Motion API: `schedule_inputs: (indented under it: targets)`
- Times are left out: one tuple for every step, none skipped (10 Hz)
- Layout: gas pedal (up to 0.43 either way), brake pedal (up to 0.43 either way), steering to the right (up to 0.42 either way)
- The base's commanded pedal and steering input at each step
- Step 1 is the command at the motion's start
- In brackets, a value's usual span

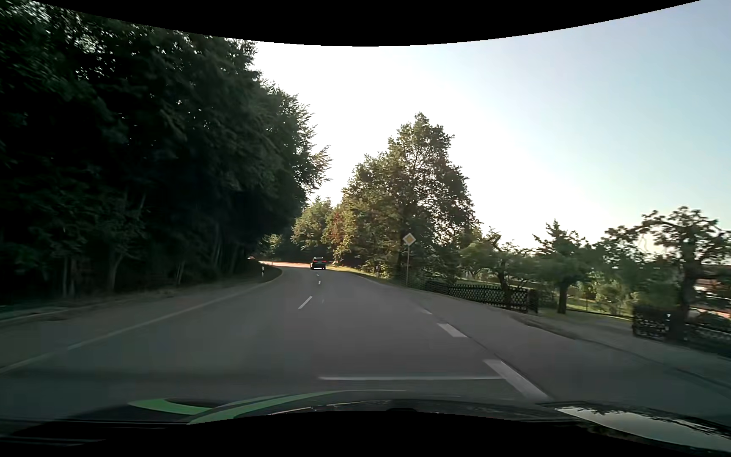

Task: Follow the waypoints while adhering to traffic rules and regulations

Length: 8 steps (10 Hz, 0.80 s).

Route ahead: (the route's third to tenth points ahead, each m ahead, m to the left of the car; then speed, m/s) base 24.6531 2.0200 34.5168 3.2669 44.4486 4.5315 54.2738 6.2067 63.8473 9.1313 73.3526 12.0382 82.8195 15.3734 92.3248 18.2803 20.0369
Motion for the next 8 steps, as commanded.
schedule_inputs:
  targets:
    - [0.157,0.0,-0.028]
    - [0.157,0.0,-0.028]
    - [0.157,0.0,-0.028]
    - [0.157,0.0,-0.028]
    - [0.157,0.0,-0.028]
    - [0.157,0.0,-0.028]
    - [0.157,0.0,-0.028]
    - [0.157,0.0,-0.027]
